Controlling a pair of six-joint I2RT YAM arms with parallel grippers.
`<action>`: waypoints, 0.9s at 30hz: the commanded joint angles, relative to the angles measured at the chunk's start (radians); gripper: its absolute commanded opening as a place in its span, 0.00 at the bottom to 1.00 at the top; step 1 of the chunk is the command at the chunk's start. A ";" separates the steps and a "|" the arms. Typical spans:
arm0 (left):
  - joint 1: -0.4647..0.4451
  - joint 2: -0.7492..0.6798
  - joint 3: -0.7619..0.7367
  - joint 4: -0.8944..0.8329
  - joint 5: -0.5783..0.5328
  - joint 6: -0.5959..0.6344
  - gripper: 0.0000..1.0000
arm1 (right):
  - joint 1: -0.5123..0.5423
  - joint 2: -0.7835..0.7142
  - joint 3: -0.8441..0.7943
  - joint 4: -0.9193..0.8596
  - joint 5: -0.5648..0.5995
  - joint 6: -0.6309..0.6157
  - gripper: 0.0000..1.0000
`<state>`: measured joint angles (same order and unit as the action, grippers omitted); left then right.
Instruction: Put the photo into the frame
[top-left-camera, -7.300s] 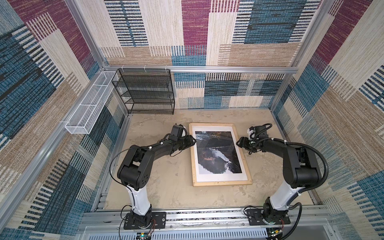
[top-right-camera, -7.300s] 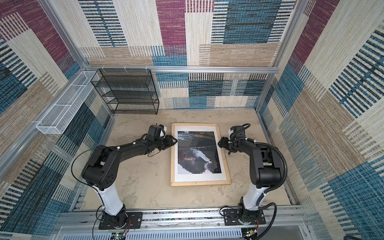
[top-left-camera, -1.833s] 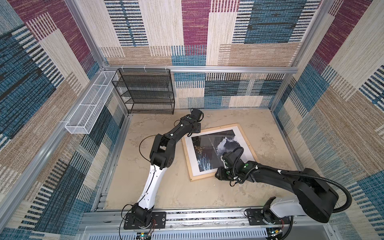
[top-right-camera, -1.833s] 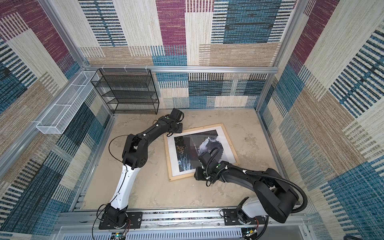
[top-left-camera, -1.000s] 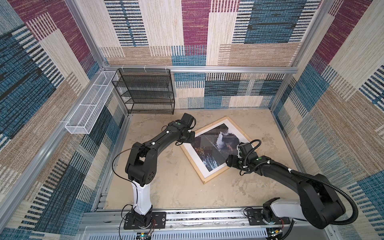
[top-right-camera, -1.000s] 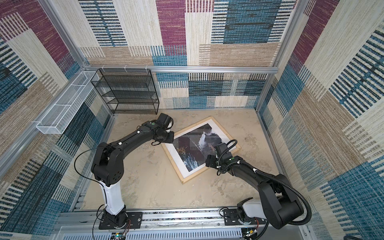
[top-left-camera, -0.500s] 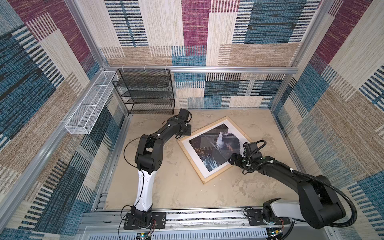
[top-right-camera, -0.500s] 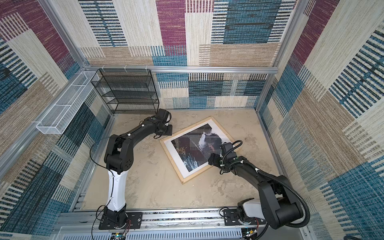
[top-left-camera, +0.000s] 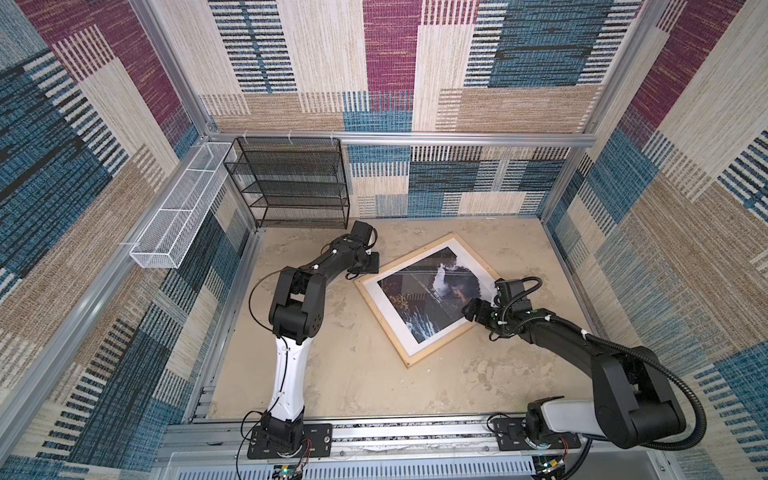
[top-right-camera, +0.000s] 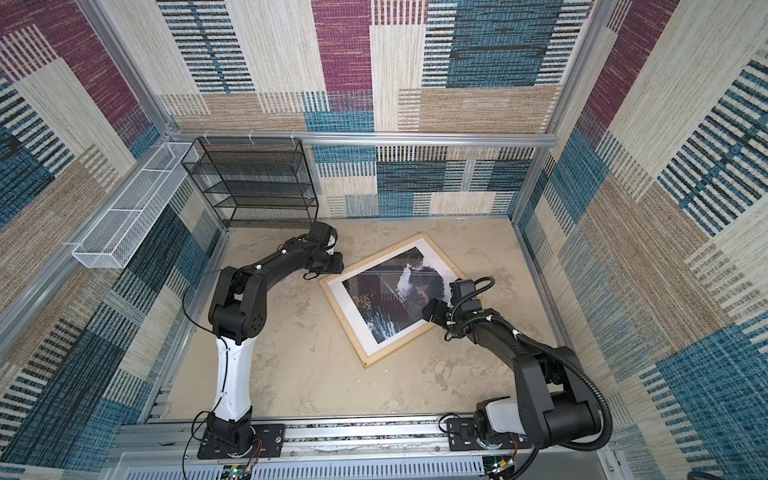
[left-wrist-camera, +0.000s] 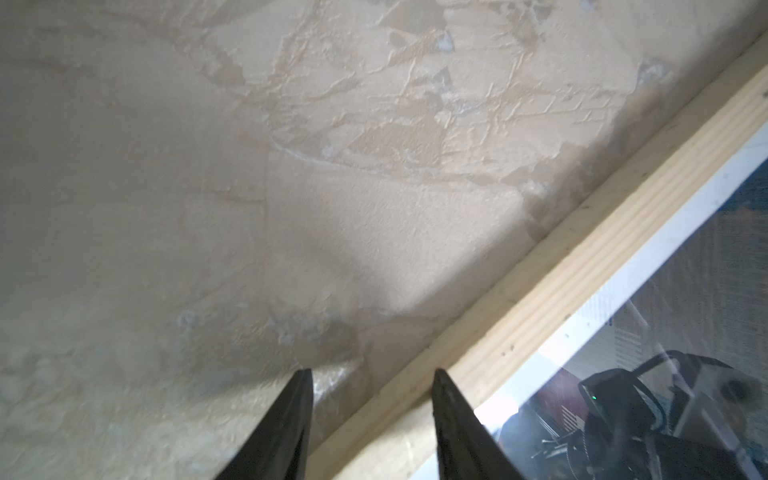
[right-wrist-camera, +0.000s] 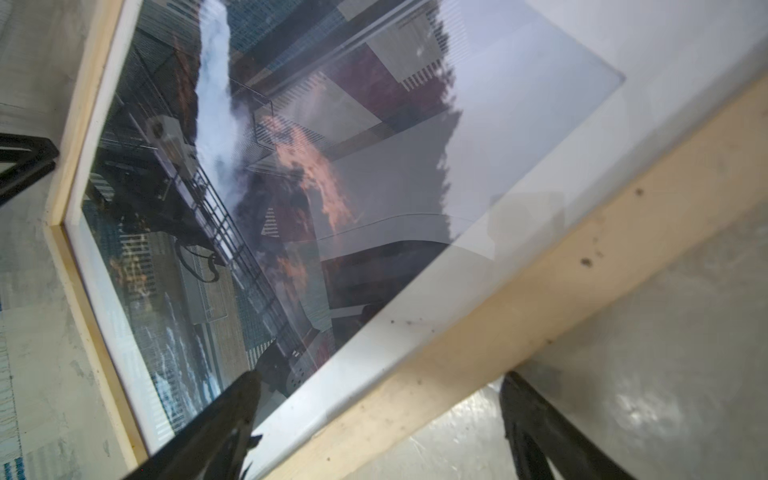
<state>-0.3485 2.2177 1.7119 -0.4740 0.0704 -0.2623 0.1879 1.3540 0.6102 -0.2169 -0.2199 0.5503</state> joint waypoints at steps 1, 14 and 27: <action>-0.001 -0.021 -0.056 -0.038 0.055 -0.005 0.49 | -0.008 0.022 0.021 0.066 -0.028 -0.032 0.92; -0.004 -0.310 -0.531 0.113 0.132 -0.155 0.47 | -0.025 0.206 0.153 0.149 -0.100 -0.106 0.91; -0.075 -0.667 -0.951 0.242 0.145 -0.342 0.47 | -0.023 0.266 0.185 0.167 -0.247 -0.186 0.88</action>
<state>-0.3992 1.5887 0.8001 -0.2234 0.1883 -0.5304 0.1623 1.6226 0.7986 -0.0917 -0.3927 0.3904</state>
